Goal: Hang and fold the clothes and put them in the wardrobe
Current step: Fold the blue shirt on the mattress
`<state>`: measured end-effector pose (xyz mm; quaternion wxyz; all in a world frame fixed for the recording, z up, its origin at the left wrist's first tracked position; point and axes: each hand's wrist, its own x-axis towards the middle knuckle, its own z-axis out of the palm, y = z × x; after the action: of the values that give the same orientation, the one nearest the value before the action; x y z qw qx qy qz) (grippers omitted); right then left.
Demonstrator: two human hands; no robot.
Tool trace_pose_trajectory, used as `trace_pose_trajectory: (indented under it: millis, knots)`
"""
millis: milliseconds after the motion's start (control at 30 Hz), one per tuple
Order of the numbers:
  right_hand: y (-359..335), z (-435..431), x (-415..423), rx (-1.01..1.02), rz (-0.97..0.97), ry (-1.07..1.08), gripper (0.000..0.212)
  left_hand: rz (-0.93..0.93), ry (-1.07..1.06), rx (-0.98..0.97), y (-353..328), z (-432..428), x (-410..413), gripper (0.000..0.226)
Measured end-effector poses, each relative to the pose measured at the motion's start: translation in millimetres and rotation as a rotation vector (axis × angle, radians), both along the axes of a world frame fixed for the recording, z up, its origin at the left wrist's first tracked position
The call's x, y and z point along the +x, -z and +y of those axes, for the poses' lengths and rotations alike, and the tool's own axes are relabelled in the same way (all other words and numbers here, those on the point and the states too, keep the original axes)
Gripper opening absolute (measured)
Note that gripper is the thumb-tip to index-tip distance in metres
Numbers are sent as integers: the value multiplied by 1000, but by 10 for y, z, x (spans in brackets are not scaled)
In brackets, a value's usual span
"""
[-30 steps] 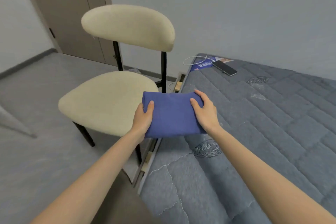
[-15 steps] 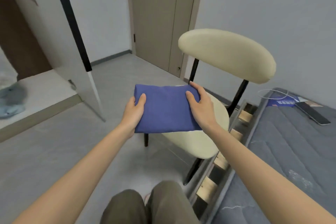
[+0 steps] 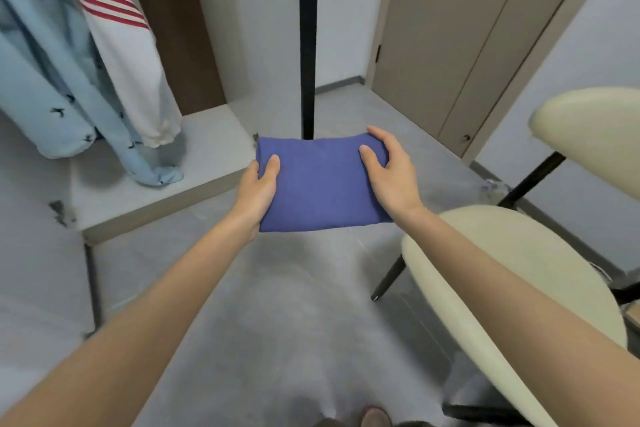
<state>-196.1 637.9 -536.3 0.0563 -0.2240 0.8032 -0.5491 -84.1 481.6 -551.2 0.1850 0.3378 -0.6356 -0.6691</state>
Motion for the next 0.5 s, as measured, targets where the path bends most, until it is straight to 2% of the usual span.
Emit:
trace_pose_trajectory:
  millis: [300, 500]
  knots:
    - [-1625, -1030, 193, -22, -11, -124, 38, 12, -108, 1, -1721, -929, 375, 34]
    - [-2966, -1670, 331, -65, 33, -219, 37, 39, -193, -79, -3140, -1475, 655, 21]
